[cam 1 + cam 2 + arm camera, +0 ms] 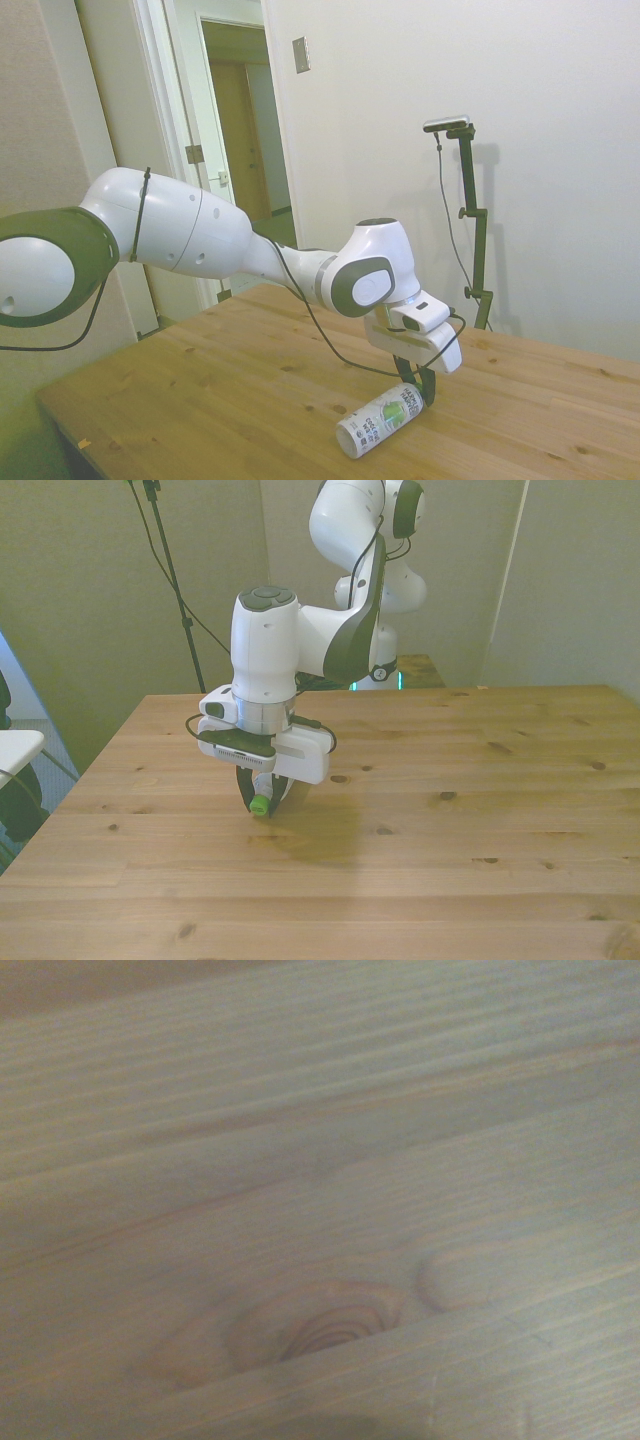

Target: Stand the water bottle

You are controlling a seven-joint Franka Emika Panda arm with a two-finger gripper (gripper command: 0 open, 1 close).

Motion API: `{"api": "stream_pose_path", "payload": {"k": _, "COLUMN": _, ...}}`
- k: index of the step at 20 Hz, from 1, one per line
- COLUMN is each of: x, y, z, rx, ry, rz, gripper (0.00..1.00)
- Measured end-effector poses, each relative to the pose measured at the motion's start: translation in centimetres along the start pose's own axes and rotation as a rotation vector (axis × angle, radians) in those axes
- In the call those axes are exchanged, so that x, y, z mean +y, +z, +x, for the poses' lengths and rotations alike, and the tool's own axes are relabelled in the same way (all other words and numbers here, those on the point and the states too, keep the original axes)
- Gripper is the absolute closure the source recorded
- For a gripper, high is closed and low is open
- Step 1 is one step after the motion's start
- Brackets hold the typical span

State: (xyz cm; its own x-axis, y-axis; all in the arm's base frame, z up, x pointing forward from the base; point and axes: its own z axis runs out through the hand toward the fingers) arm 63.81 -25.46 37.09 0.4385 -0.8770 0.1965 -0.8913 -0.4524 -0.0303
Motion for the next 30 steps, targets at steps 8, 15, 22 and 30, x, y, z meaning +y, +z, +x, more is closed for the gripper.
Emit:
{"api": "stream_pose_path", "payload": {"k": 8, "x": -3.2, "y": -10.3, "z": -6.1, "rx": 0.053, "ry": -0.044, "rz": 0.112, "gripper": 1.00}}
{"api": "stream_pose_path", "payload": {"k": 15, "x": -7.3, "y": -16.4, "z": -15.2, "rx": 0.220, "ry": 0.010, "rz": 0.233, "gripper": 1.00}}
{"api": "stream_pose_path", "payload": {"k": 22, "x": -8.0, "y": -18.4, "z": -18.4, "rx": 0.445, "ry": 0.132, "rz": 0.405, "gripper": 1.00}}
{"api": "stream_pose_path", "payload": {"k": 30, "x": -8.5, "y": -19.0, "z": -21.3, "rx": 0.640, "ry": 0.227, "rz": 0.527, "gripper": 1.00}}
